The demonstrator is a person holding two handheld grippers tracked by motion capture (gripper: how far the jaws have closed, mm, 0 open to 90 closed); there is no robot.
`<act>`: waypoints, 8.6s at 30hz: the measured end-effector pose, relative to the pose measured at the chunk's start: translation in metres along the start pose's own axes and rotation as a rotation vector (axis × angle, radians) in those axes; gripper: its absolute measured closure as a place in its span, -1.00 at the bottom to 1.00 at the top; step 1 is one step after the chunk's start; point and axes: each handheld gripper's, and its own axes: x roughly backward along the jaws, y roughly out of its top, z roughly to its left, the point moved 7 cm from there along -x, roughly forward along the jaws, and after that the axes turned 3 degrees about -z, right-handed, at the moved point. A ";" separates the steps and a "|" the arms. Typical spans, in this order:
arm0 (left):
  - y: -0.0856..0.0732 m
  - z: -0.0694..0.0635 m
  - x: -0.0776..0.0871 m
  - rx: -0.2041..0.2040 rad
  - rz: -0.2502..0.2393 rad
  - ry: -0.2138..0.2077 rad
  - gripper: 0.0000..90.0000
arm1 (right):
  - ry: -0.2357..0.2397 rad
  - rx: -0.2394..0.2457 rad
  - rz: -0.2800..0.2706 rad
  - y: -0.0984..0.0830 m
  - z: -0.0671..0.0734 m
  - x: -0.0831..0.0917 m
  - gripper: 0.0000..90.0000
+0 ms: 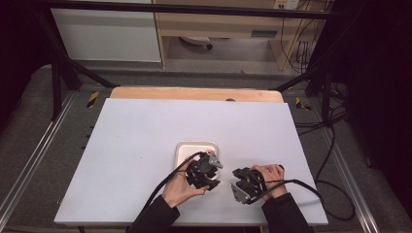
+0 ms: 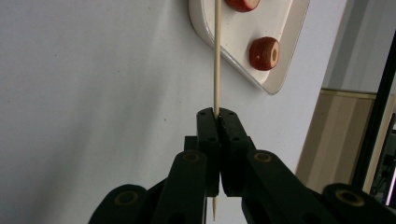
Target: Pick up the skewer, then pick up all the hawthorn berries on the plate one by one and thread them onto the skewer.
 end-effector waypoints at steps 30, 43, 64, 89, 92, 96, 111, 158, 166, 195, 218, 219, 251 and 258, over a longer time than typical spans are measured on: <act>-0.005 -0.001 -0.013 -0.008 0.104 0.025 0.96 | -0.037 -0.161 -0.033 0.004 -0.011 0.000 0.44; -0.029 0.010 0.003 0.053 0.016 0.095 0.96 | -0.017 -0.857 -0.130 -0.025 -0.015 0.007 -0.47; -0.078 0.011 0.039 0.287 -0.351 0.288 0.96 | 0.108 -1.240 -0.100 -0.040 0.003 -0.002 -0.92; -0.098 0.010 0.049 0.362 -0.501 0.267 0.96 | 0.155 -1.363 -0.129 -0.019 -0.036 -0.016 -0.95; -0.100 0.011 0.047 0.368 -0.506 0.256 0.96 | 0.155 -1.371 -0.135 -0.015 -0.044 -0.020 -0.95; -0.101 0.011 0.046 0.370 -0.512 0.249 0.96 | 0.166 -1.371 -0.138 -0.009 -0.052 -0.028 -0.95; -0.106 0.011 0.045 0.371 -0.525 0.248 0.96 | 0.222 -1.397 -0.133 0.007 -0.080 -0.059 -0.83; -0.107 0.010 0.041 0.367 -0.521 0.225 0.96 | 0.477 -1.312 0.046 0.013 -0.085 -0.112 0.35; -0.107 0.010 0.042 0.365 -0.523 0.230 0.96 | 0.449 -1.360 0.001 0.015 -0.093 -0.098 0.36; -0.090 -0.003 0.033 0.344 -0.541 0.211 0.96 | 0.100 -1.731 -0.568 0.015 -0.100 -0.017 0.36; -0.080 -0.008 0.019 0.449 -0.558 0.248 0.96 | -0.087 -1.852 -0.778 0.030 -0.095 -0.019 0.36; -0.080 -0.007 0.019 0.456 -0.558 0.251 0.96 | -0.089 -1.853 -0.779 0.031 -0.095 -0.019 0.36; -0.079 -0.003 0.018 0.514 -0.579 0.245 0.96 | -0.089 -1.872 -0.832 0.040 -0.091 -0.025 0.36; -0.080 -0.004 0.016 0.547 -0.570 0.227 0.96 | -0.093 -1.857 -0.829 0.043 -0.088 -0.026 0.36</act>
